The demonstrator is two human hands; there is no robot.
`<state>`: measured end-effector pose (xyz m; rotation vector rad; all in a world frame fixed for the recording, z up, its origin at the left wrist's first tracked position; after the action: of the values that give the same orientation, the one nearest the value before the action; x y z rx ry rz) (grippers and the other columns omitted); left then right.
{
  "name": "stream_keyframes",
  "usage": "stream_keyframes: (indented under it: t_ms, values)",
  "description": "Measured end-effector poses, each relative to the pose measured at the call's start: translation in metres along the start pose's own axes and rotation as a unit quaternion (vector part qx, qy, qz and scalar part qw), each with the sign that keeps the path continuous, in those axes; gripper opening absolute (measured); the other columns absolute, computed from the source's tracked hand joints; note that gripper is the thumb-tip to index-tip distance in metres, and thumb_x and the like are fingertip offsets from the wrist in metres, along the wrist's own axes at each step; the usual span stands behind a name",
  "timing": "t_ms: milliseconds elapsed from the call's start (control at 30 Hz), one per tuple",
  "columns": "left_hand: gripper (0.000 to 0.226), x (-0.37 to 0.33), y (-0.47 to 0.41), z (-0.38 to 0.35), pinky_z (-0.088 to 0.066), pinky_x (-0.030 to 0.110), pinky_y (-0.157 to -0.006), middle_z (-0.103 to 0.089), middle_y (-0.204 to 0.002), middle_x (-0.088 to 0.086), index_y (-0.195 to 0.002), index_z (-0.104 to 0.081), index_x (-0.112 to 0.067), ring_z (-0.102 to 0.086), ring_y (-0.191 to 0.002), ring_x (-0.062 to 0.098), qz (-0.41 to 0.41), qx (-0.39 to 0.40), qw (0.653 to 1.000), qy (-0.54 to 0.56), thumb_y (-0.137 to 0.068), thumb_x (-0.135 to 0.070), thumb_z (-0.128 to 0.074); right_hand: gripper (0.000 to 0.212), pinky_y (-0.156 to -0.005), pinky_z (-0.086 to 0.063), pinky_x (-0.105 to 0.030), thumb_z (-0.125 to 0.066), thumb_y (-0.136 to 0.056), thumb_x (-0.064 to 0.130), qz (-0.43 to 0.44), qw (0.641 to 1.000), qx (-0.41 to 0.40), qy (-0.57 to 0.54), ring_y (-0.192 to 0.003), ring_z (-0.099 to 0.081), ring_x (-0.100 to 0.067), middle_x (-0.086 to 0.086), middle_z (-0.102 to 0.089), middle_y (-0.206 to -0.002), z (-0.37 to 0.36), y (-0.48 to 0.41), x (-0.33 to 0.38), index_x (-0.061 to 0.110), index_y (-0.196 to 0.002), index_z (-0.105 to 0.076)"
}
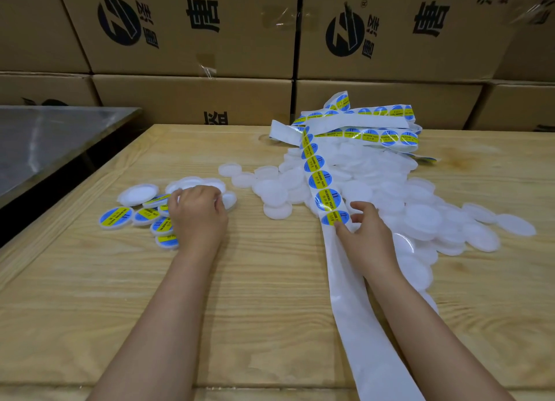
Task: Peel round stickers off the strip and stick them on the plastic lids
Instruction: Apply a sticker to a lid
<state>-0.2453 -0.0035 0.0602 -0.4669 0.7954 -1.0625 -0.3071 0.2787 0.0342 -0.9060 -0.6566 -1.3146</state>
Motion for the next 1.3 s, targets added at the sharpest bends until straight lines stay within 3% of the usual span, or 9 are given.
stream_keyframes:
  t_ms: [133,300,433,567,733,933,1000,1167,1300]
  values:
    - [0.012,0.008,0.002,-0.009,-0.013,0.042,-0.108,-0.069,-0.089,0.012,-0.088,-0.070,-0.006,-0.057,-0.096,0.033,0.036,0.038,0.997,-0.049,-0.081,-0.006,-0.059,0.045,-0.072,-0.034,-0.023,-0.064,-0.086,0.019,-0.004,1.000,0.006,-0.018,-0.094,-0.055,-0.019,-0.002,-0.059,-0.108,0.001,-0.001,-0.002,0.019,-0.128,-0.047]
    - [0.015,0.003,0.003,-0.008,-0.009,0.047,-0.111,-0.068,-0.096,0.011,-0.094,-0.068,-0.007,-0.056,-0.101,0.031,0.038,0.044,0.997,-0.051,-0.085,-0.012,-0.056,0.047,-0.056,-0.035,-0.007,-0.059,-0.085,0.005,-0.011,0.999,0.025,-0.045,-0.073,-0.051,-0.004,0.003,-0.059,-0.104,-0.001,-0.004,-0.004,0.025,-0.127,-0.049]
    - [0.021,-0.028,0.005,0.001,-0.027,0.051,-0.106,-0.069,-0.098,0.011,-0.096,-0.068,-0.004,-0.062,-0.095,0.031,-0.050,0.015,0.998,0.046,-0.081,-0.008,-0.055,0.054,-0.069,-0.039,-0.015,-0.056,-0.082,0.002,-0.023,0.994,0.052,-0.098,-0.091,-0.054,-0.007,0.003,-0.059,-0.107,-0.005,-0.004,-0.002,0.031,-0.127,-0.051]
    - [0.019,-0.076,0.020,0.002,-0.039,0.036,-0.088,-0.070,-0.096,0.009,-0.096,-0.069,-0.004,-0.065,-0.090,0.029,-0.126,0.038,0.973,0.191,-0.081,-0.006,-0.057,0.056,-0.089,-0.042,-0.025,-0.054,-0.080,-0.004,-0.012,0.986,0.082,-0.146,-0.110,-0.051,-0.007,0.007,-0.058,-0.115,-0.010,0.000,0.005,0.030,-0.124,-0.052]
    - [0.024,-0.114,0.039,-0.010,-0.038,0.022,-0.091,-0.067,-0.110,0.002,-0.110,-0.067,-0.010,-0.059,-0.104,0.020,-0.134,0.141,0.933,0.304,-0.087,-0.018,-0.062,0.054,-0.072,-0.038,0.000,-0.056,-0.080,-0.007,0.019,0.980,0.101,-0.170,-0.106,-0.052,0.006,0.016,-0.058,-0.117,-0.012,0.003,0.016,0.024,-0.124,-0.055]
    - [0.043,-0.120,0.047,-0.023,-0.034,0.021,-0.099,-0.061,-0.123,0.003,-0.119,-0.062,-0.010,-0.052,-0.116,0.016,-0.104,0.209,0.921,0.312,-0.079,-0.024,-0.074,0.051,-0.094,-0.049,-0.032,-0.056,-0.078,-0.011,0.000,0.960,0.128,-0.248,-0.096,-0.062,-0.006,0.003,-0.062,-0.119,-0.018,0.009,0.020,0.018,-0.120,-0.060]
    - [0.041,-0.117,0.046,-0.023,-0.035,0.017,-0.095,-0.063,-0.118,0.001,-0.113,-0.065,-0.010,-0.053,-0.111,0.014,-0.078,0.204,0.920,0.325,-0.076,-0.022,-0.076,0.044,-0.093,-0.049,-0.031,-0.057,-0.081,-0.007,-0.003,0.958,0.127,-0.255,-0.104,-0.062,-0.009,0.000,-0.064,-0.117,-0.019,0.009,0.021,0.019,-0.116,-0.062]
    - [0.026,-0.114,0.045,-0.022,-0.038,0.012,-0.078,-0.065,-0.092,-0.009,-0.091,-0.067,-0.017,-0.054,-0.088,0.005,-0.046,0.206,0.917,0.338,-0.070,-0.021,-0.080,0.013,-0.063,-0.045,-0.009,-0.060,-0.090,0.016,0.018,0.965,0.105,-0.240,-0.077,-0.066,0.002,0.007,-0.073,-0.086,-0.017,0.010,0.021,0.021,-0.097,-0.070]
    - [0.026,-0.114,0.048,-0.024,-0.042,0.016,-0.077,-0.067,-0.089,-0.010,-0.090,-0.064,-0.019,-0.056,-0.086,0.002,-0.041,0.225,0.912,0.339,-0.069,-0.022,-0.080,0.011,-0.076,-0.052,-0.031,-0.061,-0.089,0.026,0.001,0.978,0.071,-0.196,-0.082,-0.067,-0.007,0.006,-0.073,-0.082,-0.013,0.006,0.014,0.022,-0.086,-0.070]
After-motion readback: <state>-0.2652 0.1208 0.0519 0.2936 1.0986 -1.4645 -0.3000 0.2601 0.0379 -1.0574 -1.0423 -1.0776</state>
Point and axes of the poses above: each hand's wrist, its own y-axis away from the middle knuckle, its own z-axis out of the back of the hand, x = y × z, the point moved 7 cm from there along -y, towards the middle knuckle
